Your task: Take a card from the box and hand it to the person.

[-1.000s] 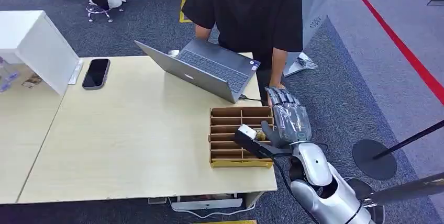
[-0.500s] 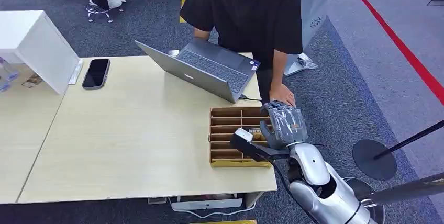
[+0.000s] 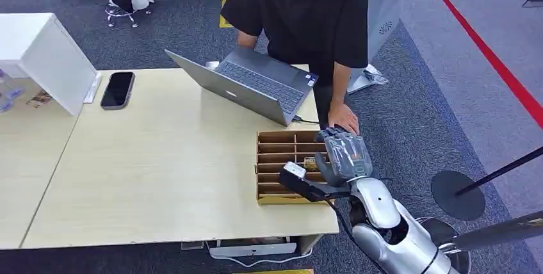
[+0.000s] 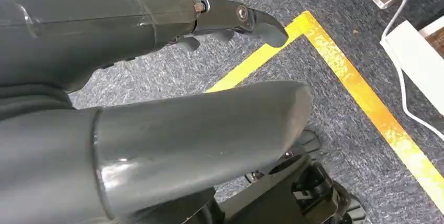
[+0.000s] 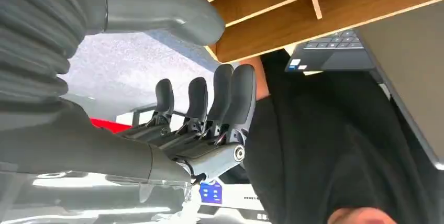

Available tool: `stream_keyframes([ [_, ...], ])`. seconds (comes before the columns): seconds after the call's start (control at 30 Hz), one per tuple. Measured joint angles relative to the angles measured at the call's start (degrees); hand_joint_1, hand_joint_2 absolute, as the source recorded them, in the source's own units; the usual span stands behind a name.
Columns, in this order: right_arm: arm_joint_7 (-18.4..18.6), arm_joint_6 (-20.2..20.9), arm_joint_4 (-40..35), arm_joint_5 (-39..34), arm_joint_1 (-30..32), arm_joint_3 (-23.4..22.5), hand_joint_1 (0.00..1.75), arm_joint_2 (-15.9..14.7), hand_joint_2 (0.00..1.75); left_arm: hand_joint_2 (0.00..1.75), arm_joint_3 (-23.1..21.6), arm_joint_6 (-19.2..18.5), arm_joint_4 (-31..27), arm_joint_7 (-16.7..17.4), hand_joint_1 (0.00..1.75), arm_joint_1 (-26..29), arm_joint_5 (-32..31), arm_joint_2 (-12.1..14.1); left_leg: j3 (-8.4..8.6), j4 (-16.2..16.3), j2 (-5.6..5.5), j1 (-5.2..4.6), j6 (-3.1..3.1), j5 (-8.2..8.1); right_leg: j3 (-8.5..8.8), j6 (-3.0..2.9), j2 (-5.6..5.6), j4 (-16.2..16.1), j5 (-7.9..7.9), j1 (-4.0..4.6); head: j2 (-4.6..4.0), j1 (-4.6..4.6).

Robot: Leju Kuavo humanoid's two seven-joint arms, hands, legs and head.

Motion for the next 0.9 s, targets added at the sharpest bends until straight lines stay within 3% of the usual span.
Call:
stream_keyframes([
  [0.17, 0.11, 0.20, 0.15, -0.13, -0.07, 0.37, 0.77, -0.11, 1.75, 0.00, 0.00, 0.00, 0.00, 0.02, 0.00, 0.00, 0.00, 0.00, 0.00, 0.00, 0.00, 0.00, 0.00, 0.00, 0.00, 0.00, 0.00, 0.00, 0.00, 0.00, 0.00, 0.00],
  [0.3, 0.17, 1.03, 0.42, -0.26, -0.11, 0.68, 0.82, -0.11, 1.75, 0.00, 0.00, -0.02, 0.00, 0.02, 0.00, -0.01, -0.09, 0.00, 0.00, 0.00, 0.00, 0.00, 0.00, 0.00, 0.00, 0.00, 0.00, 0.00, 0.00, 0.00, 0.00, 0.00],
  [0.43, 0.17, 1.60, 1.12, -0.37, -0.12, 1.33, 0.73, -0.09, 1.75, 0.00, 0.00, -0.04, 0.00, 0.15, 0.00, -0.05, -0.44, 0.00, 0.00, 0.00, 0.00, 0.00, 0.00, 0.00, 0.00, 0.00, 0.00, 0.00, 0.00, 0.00, 0.00, 0.00],
  [0.9, 0.35, 2.64, 8.35, 0.46, -0.87, 3.19, 0.73, 0.24, 1.75, 0.00, -0.42, -0.20, 0.00, 0.96, 0.00, -0.62, -1.03, 0.00, -0.02, 0.00, -0.01, 0.00, 0.00, 0.00, 0.00, 0.00, -0.01, 0.00, 0.00, 0.00, 0.00, 0.00],
])
